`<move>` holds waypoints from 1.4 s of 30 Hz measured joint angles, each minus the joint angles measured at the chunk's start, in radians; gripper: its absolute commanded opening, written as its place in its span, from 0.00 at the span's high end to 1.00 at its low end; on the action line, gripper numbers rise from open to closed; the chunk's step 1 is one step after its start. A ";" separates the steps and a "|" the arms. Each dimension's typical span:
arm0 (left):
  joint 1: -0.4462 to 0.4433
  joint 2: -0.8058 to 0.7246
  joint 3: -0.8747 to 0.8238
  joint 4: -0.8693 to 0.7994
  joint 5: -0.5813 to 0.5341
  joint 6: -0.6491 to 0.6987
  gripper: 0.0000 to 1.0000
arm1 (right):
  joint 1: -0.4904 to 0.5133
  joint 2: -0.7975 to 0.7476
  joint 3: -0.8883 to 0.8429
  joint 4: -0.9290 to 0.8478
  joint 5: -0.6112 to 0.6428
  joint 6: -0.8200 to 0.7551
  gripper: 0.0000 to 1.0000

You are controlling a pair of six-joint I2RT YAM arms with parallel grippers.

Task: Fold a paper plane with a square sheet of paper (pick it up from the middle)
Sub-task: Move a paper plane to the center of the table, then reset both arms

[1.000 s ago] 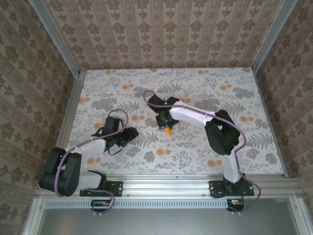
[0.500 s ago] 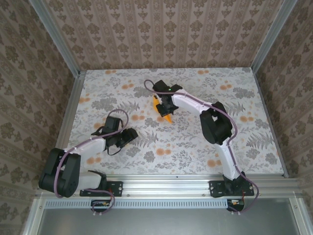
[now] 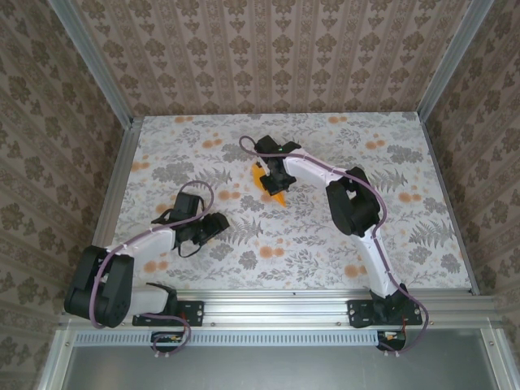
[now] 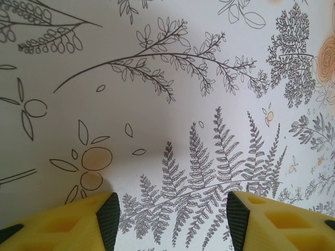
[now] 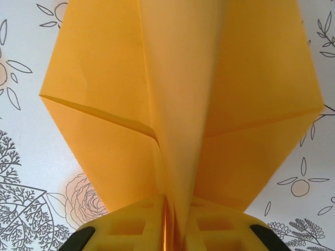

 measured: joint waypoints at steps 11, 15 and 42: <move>0.000 0.006 0.009 -0.004 -0.003 0.003 0.40 | 0.000 0.004 0.015 -0.018 0.000 0.000 0.70; 0.000 0.006 0.028 -0.030 -0.019 0.011 0.40 | 0.000 -0.022 0.023 -0.031 0.000 0.009 0.50; 0.083 -0.199 0.325 -0.261 -0.608 0.357 0.00 | -0.330 -1.194 -0.997 0.557 0.391 0.081 0.00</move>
